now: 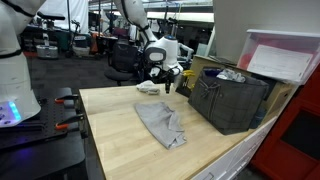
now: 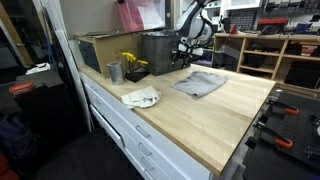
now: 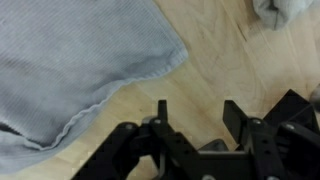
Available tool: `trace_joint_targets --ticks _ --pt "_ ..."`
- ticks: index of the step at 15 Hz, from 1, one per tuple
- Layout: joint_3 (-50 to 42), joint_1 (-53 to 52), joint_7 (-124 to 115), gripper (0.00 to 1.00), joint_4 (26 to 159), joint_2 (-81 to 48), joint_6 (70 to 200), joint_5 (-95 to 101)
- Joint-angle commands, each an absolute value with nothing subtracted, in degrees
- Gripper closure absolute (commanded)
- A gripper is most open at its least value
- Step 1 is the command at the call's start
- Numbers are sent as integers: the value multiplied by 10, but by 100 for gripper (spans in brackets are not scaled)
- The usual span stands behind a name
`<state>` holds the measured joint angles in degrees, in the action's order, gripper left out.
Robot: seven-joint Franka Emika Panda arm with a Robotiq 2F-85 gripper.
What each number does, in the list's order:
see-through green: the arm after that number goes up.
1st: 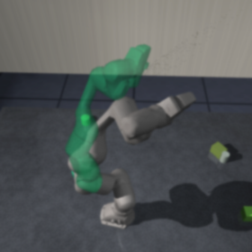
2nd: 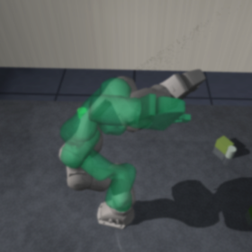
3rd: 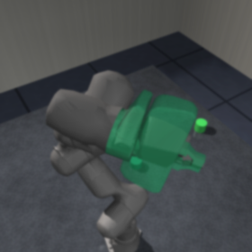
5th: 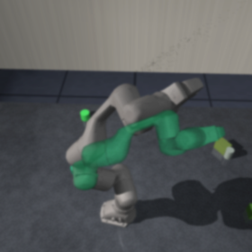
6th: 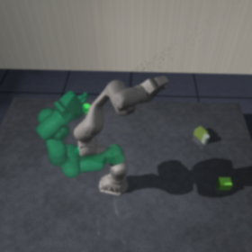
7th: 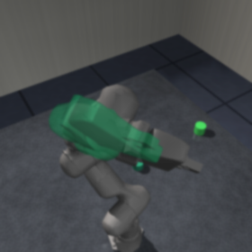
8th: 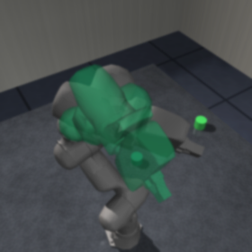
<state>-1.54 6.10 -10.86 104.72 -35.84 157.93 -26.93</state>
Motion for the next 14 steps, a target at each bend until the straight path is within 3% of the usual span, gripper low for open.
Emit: trace_joint_targets --ticks 1,3,8,14 --pt "-44 78 -144 7 1113 -313 1610 -259" --pt "-70 94 -175 0 1127 -315 1600 -266" --pt "-100 135 -250 0 1126 -350 1581 -286" --pt "-72 164 -293 0 1104 -391 1559 -344"
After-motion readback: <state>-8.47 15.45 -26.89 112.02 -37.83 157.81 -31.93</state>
